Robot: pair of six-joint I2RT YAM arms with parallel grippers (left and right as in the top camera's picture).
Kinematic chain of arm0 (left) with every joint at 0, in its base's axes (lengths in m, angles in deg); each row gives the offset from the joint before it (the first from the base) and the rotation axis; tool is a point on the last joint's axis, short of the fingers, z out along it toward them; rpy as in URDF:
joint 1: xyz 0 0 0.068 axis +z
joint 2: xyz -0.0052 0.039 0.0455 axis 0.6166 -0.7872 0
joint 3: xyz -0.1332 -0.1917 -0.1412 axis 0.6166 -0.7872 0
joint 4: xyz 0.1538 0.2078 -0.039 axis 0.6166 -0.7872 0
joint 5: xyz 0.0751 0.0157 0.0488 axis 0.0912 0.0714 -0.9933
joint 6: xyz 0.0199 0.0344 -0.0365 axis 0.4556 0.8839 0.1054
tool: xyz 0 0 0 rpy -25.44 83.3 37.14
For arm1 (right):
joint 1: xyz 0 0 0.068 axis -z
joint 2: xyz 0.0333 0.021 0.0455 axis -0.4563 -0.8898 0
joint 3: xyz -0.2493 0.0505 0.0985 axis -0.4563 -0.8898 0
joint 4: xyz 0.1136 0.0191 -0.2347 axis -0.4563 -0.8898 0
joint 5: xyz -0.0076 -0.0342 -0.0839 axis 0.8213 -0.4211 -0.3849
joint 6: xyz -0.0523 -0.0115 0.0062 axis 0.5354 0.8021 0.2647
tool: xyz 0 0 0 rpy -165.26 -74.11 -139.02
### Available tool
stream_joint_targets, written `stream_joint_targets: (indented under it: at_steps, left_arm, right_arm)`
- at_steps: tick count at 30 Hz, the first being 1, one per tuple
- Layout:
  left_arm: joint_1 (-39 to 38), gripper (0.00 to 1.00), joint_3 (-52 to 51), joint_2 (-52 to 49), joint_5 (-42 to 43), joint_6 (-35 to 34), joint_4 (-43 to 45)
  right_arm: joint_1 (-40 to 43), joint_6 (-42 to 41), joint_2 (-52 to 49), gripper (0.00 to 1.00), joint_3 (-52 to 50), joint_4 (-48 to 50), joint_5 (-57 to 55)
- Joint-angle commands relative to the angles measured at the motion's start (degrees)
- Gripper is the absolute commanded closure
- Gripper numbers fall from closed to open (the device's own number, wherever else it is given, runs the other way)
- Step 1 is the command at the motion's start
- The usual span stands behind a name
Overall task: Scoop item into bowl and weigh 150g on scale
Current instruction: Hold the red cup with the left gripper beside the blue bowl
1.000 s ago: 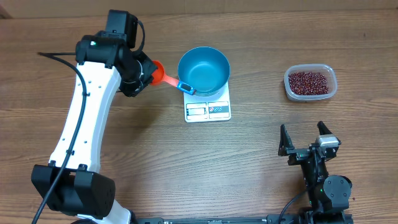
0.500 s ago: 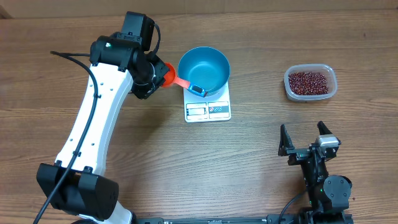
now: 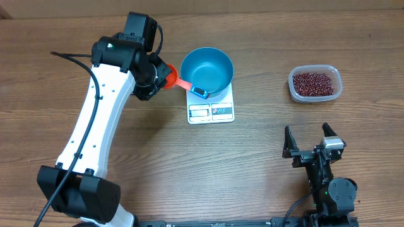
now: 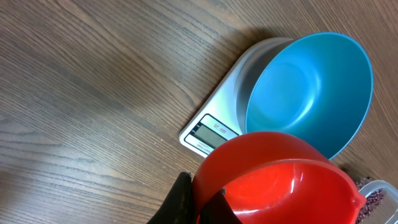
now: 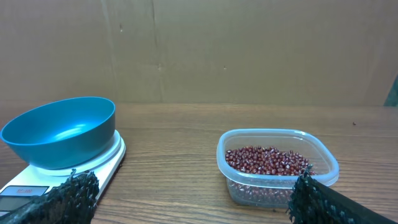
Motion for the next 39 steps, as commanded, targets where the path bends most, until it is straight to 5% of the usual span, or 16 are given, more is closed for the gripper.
stream_joint_targets:
  at_steps: [1, 39]
  left_arm:
    - [-0.44, 0.96, 1.51, 1.62, -1.42, -1.01, -0.04]
    - [-0.74, 0.96, 1.51, 1.62, -1.62, -1.01, -2.21]
  right_arm:
    - [-0.37, 0.07, 0.5, 0.0, -0.61, 0.35, 0.07]
    - [-0.37, 0.07, 0.5, 0.0, -0.61, 0.35, 0.07]
